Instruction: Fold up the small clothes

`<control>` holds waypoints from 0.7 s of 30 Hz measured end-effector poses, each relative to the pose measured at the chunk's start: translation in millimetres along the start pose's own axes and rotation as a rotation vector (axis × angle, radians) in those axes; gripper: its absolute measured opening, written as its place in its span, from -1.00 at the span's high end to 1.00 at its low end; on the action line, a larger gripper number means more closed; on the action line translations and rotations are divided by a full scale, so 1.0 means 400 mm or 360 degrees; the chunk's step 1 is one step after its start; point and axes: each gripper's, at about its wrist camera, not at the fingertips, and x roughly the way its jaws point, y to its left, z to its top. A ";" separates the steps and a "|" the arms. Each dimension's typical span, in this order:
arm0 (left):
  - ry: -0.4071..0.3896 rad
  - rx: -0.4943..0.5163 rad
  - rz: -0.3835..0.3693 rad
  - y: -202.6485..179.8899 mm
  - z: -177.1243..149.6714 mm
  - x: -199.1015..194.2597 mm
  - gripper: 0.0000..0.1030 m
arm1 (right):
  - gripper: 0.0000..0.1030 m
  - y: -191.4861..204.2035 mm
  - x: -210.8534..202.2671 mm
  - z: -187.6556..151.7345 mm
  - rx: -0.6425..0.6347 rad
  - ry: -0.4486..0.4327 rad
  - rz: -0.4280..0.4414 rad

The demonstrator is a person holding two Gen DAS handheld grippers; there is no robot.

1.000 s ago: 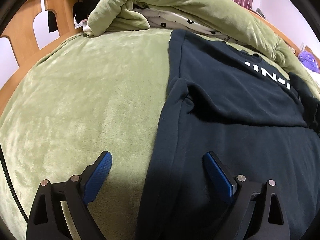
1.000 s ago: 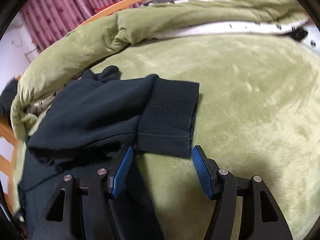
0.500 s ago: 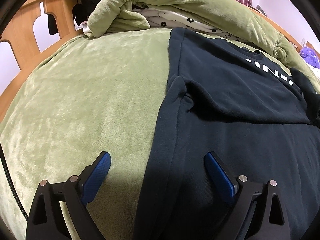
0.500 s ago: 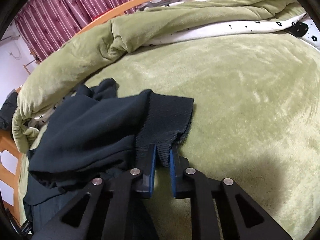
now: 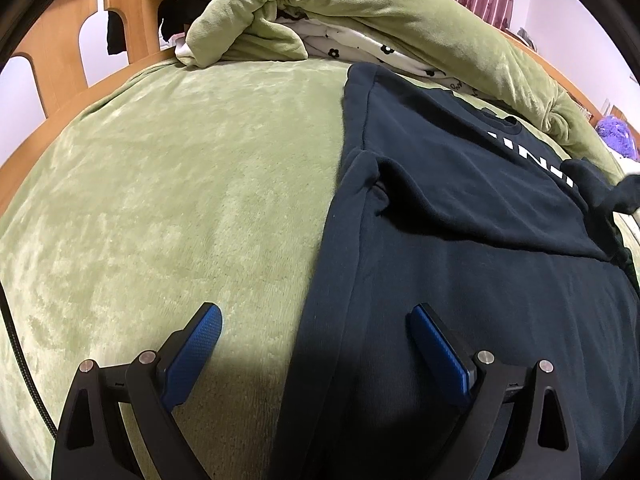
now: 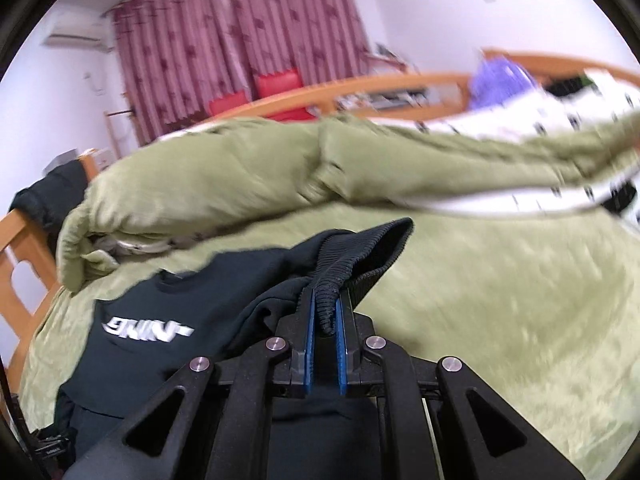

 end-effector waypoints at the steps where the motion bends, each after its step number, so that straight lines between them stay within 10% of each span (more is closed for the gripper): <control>1: -0.0001 0.0000 0.0000 0.000 0.000 0.000 -0.85 | 0.82 0.039 -0.007 0.014 -0.0031 -0.0016 0.0037; 9: 0.0007 -0.0001 0.0000 0.000 -0.001 0.007 -0.86 | 0.82 0.365 0.009 0.023 -0.0284 0.0007 0.0340; 21: 0.0012 0.0005 0.0007 -0.005 -0.004 0.009 -0.88 | 0.73 0.660 0.220 -0.233 -0.0519 0.0432 0.0635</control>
